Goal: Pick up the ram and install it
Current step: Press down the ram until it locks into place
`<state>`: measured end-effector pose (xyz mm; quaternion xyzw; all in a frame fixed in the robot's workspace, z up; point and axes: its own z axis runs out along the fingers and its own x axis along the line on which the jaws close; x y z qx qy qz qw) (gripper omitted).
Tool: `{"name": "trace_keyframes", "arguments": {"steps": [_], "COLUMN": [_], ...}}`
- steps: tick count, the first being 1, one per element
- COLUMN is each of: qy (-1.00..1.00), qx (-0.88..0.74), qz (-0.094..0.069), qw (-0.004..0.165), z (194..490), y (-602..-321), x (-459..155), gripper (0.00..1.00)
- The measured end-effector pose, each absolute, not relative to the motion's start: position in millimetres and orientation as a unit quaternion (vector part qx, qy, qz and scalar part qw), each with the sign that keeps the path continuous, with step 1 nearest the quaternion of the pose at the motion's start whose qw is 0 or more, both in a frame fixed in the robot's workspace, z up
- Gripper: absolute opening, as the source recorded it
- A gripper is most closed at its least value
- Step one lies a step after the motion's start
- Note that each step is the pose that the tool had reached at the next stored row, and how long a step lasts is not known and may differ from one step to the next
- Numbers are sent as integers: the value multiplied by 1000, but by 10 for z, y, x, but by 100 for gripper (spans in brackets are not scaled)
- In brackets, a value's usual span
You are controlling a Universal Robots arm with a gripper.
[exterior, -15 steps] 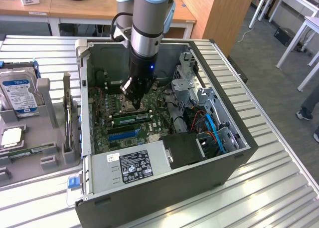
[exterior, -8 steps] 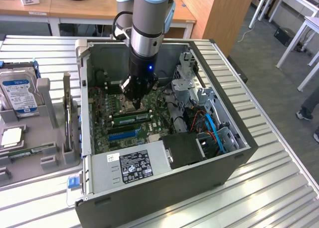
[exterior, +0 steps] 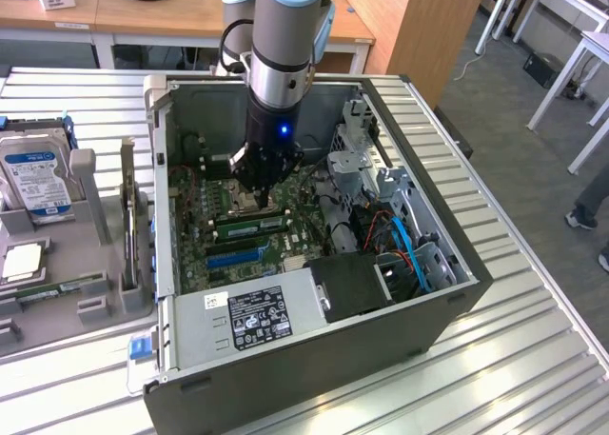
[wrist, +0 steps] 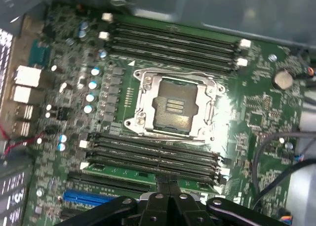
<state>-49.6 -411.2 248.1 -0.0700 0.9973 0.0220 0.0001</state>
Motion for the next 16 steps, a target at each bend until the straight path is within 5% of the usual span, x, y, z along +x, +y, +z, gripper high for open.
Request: {"name": "trace_keyframes", "arguments": {"steps": [16], "qy": [1000], "qx": [9], "qz": [22], "qw": [2], "z": [2478], "y": [-4112], "x": [-500], "gripper": [11]}}
